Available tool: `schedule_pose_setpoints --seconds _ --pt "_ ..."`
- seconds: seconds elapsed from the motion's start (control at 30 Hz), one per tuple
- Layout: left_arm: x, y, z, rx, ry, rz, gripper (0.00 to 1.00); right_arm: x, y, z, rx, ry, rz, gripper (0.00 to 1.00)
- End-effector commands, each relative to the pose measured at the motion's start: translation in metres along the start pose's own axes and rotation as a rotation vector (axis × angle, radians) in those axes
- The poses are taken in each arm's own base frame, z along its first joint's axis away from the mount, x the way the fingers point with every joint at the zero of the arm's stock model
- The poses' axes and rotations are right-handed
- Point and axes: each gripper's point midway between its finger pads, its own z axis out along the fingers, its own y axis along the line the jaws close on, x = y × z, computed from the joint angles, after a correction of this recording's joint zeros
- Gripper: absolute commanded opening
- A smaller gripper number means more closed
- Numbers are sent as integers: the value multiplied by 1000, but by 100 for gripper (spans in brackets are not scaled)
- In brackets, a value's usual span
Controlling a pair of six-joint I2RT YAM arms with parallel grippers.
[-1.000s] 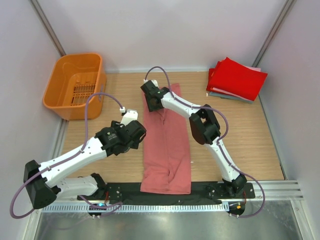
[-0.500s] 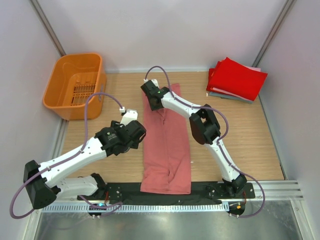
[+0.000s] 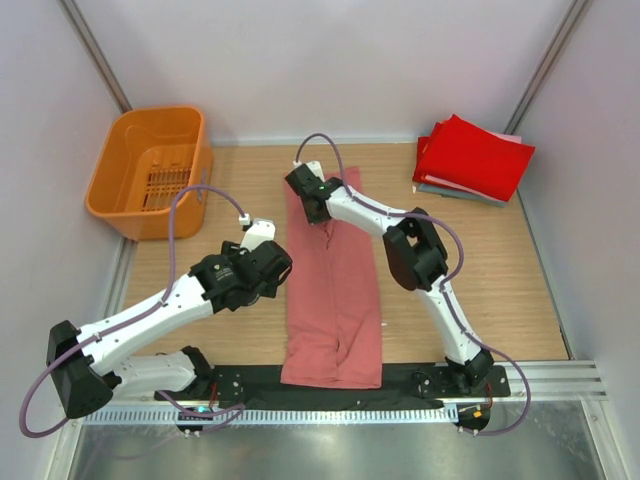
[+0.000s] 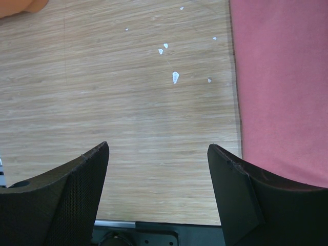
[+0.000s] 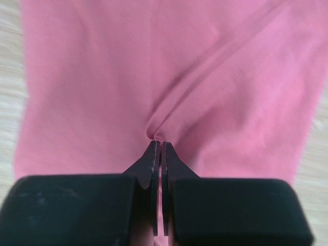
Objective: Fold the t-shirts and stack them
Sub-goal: Fold the tshirt
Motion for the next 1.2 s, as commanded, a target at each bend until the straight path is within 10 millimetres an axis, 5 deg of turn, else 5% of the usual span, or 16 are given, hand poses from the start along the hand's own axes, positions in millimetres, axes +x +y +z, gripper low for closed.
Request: schedule_pose_setpoints --seconds 0.0,0.17,0.83,0.9,1.03,1.17 --pt "-16 4 -4 -12 -56 -40 79 -36 -29 -49 46 -122 97 1" --pt "-15 4 -3 -13 -54 -38 79 -33 -44 -67 68 -150 148 1" --pt "-11 1 2 -27 -32 -17 79 43 -85 -62 162 -64 355 1" --pt "-11 1 2 -27 -29 -15 79 55 -92 -59 174 -38 368 14" --pt "-11 1 3 -32 -30 -13 79 61 -108 -66 196 -38 408 74" --pt "-11 2 3 -34 -29 -11 79 37 -121 -91 190 -117 424 79"
